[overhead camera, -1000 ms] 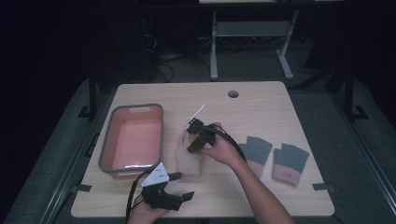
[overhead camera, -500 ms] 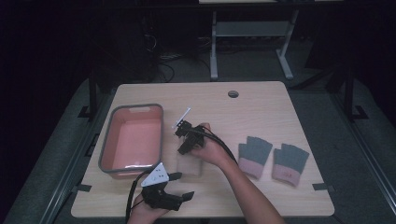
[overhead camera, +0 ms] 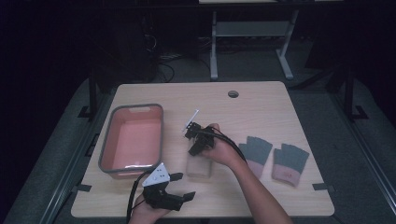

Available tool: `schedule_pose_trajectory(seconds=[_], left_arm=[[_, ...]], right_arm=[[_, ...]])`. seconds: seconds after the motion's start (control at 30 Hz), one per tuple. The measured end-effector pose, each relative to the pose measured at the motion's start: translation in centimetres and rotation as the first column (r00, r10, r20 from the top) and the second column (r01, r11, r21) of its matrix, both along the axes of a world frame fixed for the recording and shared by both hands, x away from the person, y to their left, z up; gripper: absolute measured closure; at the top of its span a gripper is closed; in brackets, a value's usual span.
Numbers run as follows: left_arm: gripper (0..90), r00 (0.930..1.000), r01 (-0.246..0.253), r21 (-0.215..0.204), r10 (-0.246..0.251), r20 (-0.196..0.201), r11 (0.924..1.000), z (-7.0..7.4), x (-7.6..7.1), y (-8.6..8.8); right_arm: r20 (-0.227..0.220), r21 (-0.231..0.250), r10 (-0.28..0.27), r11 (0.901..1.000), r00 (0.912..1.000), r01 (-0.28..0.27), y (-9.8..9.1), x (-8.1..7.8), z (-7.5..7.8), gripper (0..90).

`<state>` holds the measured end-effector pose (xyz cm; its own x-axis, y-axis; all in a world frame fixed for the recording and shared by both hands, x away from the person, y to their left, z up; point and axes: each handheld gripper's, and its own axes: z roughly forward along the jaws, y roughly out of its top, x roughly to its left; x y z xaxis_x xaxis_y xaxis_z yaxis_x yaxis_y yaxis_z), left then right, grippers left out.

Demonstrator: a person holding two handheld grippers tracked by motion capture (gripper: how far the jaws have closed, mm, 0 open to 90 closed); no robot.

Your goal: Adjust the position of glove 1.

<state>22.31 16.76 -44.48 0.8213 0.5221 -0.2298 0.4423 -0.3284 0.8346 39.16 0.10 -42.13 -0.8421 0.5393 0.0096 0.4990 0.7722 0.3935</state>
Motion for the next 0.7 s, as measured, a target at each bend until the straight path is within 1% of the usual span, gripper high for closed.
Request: schedule_pose_trajectory(seconds=[0.07,0.17,0.23,0.3,0.4,0.43,0.47,0.53,0.57,0.6,0.67,0.7], left_arm=[[17.9,1.0000,-0.002,-0.003,0.002,0.000,1.0000,-0.1,0.0,-0.2],[17.9,1.0000,0.003,0.007,-0.003,-0.005,1.0000,-0.2,0.0,-0.3],[17.9,1.0000,0.002,0.006,-0.002,-0.005,1.0000,-0.3,0.0,-0.5],[17.9,0.9999,0.001,0.004,-0.001,-0.013,1.0000,-0.4,0.1,-0.6],[17.9,0.9997,-0.006,-0.001,0.006,-0.023,1.0000,-0.3,0.3,-0.8],[17.9,0.9994,-0.010,-0.004,0.010,-0.032,0.9999,-0.3,0.3,-1.0],[17.9,0.9993,-0.013,-0.004,0.013,-0.035,0.9999,-0.3,0.4,-1.0],[17.9,0.9991,-0.015,-0.001,0.015,-0.040,0.9999,-0.1,0.6,-1.2],[17.9,0.9986,-0.024,-0.011,0.023,-0.047,0.9997,0.0,0.8,-1.3],[17.9,0.9980,-0.031,-0.018,0.030,-0.055,0.9994,0.1,0.9,-1.4],[17.9,0.9970,-0.043,-0.018,0.042,-0.065,0.9989,0.4,1.2,-1.6],[17.9,0.9960,-0.055,-0.025,0.053,-0.072,0.9982,0.5,1.3,-1.8]], right_arm=[[-0.002,0.005,-0.013,0.9999,0.9999,0.013,-0.7,-0.1,0.0,45.2],[-0.009,0.017,-0.023,0.9996,0.9997,0.023,-1.7,-0.2,0.0,45.2],[-0.008,0.018,-0.030,0.9994,0.9995,0.031,-2.4,-0.3,0.0,45.2],[-0.012,0.025,-0.037,0.9990,0.9992,0.037,-2.8,-0.3,0.0,44.5],[-0.015,0.049,-0.048,0.9976,0.9987,0.049,-3.3,-0.6,0.4,41.8],[-0.017,0.059,-0.053,0.9968,0.9984,0.054,-3.5,-0.8,0.7,41.1],[-0.020,0.086,-0.061,0.9943,0.9979,0.063,-3.9,-1.0,1.0,40.4],[-0.023,0.121,-0.088,0.9885,0.9958,0.091,-4.6,-1.5,1.6,38.9],[-0.026,0.138,-0.100,0.9851,0.9946,0.103,-5.0,-1.7,1.8,38.8],[-0.031,0.165,-0.118,0.9789,0.9926,0.121,-5.6,-2.0,2.0,38.2],[-0.041,0.196,-0.148,0.9686,0.9881,0.153,-6.6,-2.5,2.4,36.8],[-0.044,0.210,-0.162,0.9633,0.9858,0.168,-7.0,-2.7,2.5,36.7]])
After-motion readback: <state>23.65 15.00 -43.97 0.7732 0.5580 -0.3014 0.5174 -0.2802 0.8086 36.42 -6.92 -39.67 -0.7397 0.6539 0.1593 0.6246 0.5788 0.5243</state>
